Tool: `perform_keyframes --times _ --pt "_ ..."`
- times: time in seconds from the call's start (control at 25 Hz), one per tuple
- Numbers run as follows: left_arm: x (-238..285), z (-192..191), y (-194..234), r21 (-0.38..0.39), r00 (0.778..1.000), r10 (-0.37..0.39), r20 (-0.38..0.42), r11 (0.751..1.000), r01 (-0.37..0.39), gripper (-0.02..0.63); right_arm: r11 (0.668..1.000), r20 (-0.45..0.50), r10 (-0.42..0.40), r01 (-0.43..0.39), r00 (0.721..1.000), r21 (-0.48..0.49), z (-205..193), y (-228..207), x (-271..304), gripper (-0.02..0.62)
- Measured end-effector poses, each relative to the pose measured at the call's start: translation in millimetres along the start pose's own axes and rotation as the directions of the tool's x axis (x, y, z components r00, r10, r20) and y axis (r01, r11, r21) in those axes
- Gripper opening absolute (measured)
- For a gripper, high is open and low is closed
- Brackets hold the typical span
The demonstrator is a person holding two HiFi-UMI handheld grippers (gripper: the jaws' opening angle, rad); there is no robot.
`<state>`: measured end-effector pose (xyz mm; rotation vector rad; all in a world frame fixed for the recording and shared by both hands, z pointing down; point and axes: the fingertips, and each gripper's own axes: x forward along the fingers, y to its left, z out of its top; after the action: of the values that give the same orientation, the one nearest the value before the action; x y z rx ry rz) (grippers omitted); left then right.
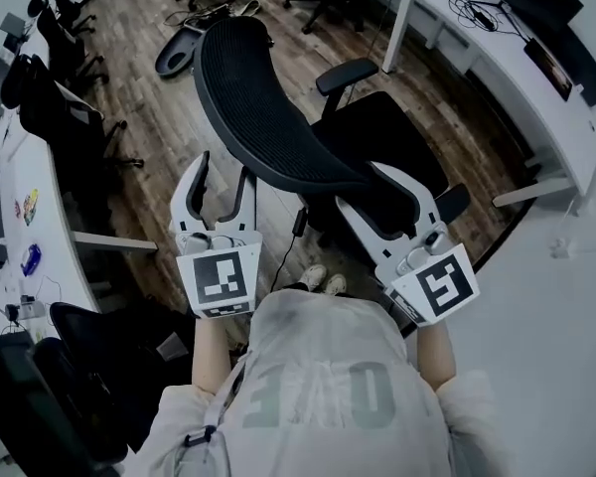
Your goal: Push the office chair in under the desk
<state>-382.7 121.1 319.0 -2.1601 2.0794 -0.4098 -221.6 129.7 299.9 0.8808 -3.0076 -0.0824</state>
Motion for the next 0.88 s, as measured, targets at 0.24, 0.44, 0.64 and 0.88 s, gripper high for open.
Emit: perform_keyframes --times 0.24,0.44,0.64,0.88 --pt "28.3 -7.5 4.7 0.033 0.996 -0.082 -0.021 0.996 0.083 0.216 0.987 -0.118 0.020 -0.038 0.993 -0.156 -16.5 19.9 32.9 0.190" --pt "45.9 -0.2 -4.3 0.042 0.988 -0.156 0.000 0.987 0.156 0.225 0.996 -0.115 -0.019 0.008 0.993 -0.090 -16.6 9.1 33.3 0.135" --pt "56.4 -5.8 3.3 0.055 0.990 -0.142 -0.005 0.988 0.142 0.224 0.996 -0.130 -0.021 0.009 0.991 -0.093 -18.7 10.6 43.2 0.132" --pt "59.6 -5.1 20.7 -0.011 0.989 -0.141 0.038 0.990 0.141 0.285 0.995 -0.127 0.000 -0.013 0.992 -0.103 -18.7 14.2 52.9 0.132"
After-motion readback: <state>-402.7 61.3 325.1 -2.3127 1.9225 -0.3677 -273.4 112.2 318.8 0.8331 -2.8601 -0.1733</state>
